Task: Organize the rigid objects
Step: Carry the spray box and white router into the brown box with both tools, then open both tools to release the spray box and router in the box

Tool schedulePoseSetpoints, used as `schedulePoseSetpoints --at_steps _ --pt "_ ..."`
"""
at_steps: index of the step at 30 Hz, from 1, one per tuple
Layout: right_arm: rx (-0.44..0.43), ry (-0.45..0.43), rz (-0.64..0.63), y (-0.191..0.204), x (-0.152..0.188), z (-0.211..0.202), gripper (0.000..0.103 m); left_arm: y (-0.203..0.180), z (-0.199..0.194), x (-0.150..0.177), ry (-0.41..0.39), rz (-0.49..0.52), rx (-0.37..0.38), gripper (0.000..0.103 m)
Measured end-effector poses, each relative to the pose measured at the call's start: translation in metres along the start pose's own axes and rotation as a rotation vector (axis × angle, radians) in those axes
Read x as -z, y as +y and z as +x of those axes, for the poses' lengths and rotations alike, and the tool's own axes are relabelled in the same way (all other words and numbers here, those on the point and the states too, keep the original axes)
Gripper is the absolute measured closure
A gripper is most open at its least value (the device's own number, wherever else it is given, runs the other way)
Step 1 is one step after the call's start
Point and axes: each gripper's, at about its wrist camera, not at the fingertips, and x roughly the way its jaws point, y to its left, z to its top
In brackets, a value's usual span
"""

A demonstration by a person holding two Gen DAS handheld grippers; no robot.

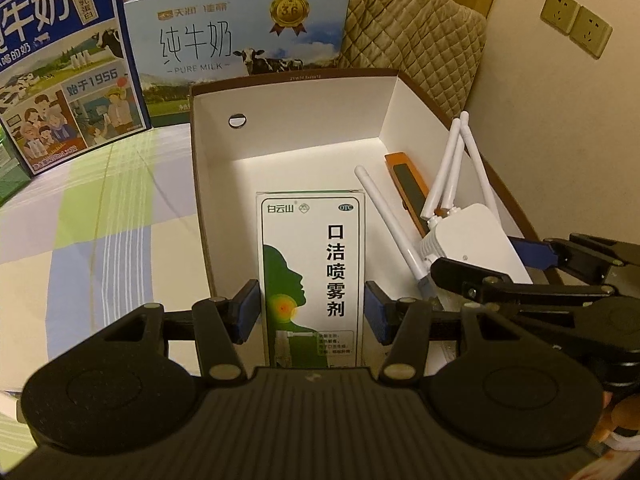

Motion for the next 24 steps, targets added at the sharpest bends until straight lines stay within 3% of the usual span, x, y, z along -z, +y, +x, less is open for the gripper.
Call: schedulePoseSetpoints --at_steps 24 --pt "-0.023 0.017 0.051 -0.008 -0.020 0.038 0.047 0.002 0.010 -0.016 0.007 0.036 -0.002 0.055"
